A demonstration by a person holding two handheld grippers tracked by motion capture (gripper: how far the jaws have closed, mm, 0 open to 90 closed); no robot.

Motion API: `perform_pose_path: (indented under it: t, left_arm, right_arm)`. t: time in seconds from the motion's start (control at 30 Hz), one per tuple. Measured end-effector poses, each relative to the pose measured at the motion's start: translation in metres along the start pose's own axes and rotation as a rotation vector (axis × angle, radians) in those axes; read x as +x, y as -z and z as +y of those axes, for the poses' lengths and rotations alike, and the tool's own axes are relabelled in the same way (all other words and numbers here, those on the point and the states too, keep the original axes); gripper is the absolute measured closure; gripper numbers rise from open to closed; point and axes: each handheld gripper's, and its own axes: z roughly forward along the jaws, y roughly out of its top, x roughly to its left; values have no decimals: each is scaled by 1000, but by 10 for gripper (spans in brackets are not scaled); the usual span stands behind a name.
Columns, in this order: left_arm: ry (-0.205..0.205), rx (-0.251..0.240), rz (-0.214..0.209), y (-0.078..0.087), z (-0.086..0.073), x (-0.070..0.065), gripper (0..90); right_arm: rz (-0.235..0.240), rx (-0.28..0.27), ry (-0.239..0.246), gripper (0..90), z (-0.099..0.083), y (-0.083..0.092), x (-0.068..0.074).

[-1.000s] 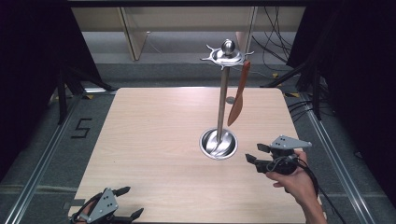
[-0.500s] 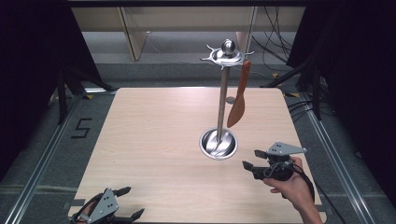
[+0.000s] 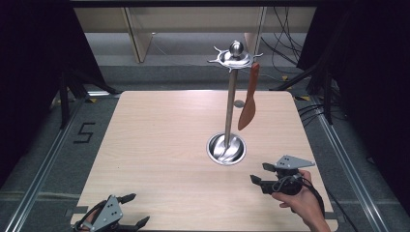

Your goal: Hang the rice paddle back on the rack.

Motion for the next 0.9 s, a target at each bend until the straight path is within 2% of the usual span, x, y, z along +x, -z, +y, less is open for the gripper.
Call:
perform_pose_path:
  t: [0.07,0.13,0.2,0.3,0.33,0.37,0.5,0.53,0.57,0.63,0.67,0.83,0.87,0.9]
  left_arm:
    - [-19,-7,10,0,0,1,178]
    - [-19,-5,7,0,0,1,178]
    - [-19,-10,11,-1,0,1,178]
    - [-29,-1,14,0,0,1,178]
    - [-33,1,15,0,0,1,178]
    - [-33,2,14,0,0,1,178]
    - [-25,-3,12,0,0,1,178]
    - [-34,3,14,0,0,1,178]
    - [-33,3,14,0,0,1,178]
    - [-33,3,14,0,0,1,178]
    - [-33,2,14,0,0,1,178]
    - [-36,4,14,0,0,1,178]
    - [-2,-22,6,-1,0,-1,178]
    - [-3,-22,7,-1,0,-1,178]
  right_arm:
    - [-6,-4,-1,329,-2,0,0]
    - [-2,-15,-2,329,-3,0,0]
    - [-6,-11,18,329,-5,1,-3]
    - [-12,-14,-20,328,-9,3,-1]
    - [-23,-13,21,327,-9,4,-4]
    - [-14,-3,-18,327,-11,5,-1]
    - [-21,-10,-17,325,-15,5,0]
    - [-11,-17,3,325,-15,5,-2]
    - [-8,-6,-19,325,-16,6,0]
    - [-23,-26,-4,325,-20,4,-1]
    - [-24,-16,-26,325,-21,4,1]
    - [-26,-13,-25,324,-29,0,1]
    - [-23,-5,-36,323,-32,0,1]
    - [-23,-5,-37,323,-33,0,1]
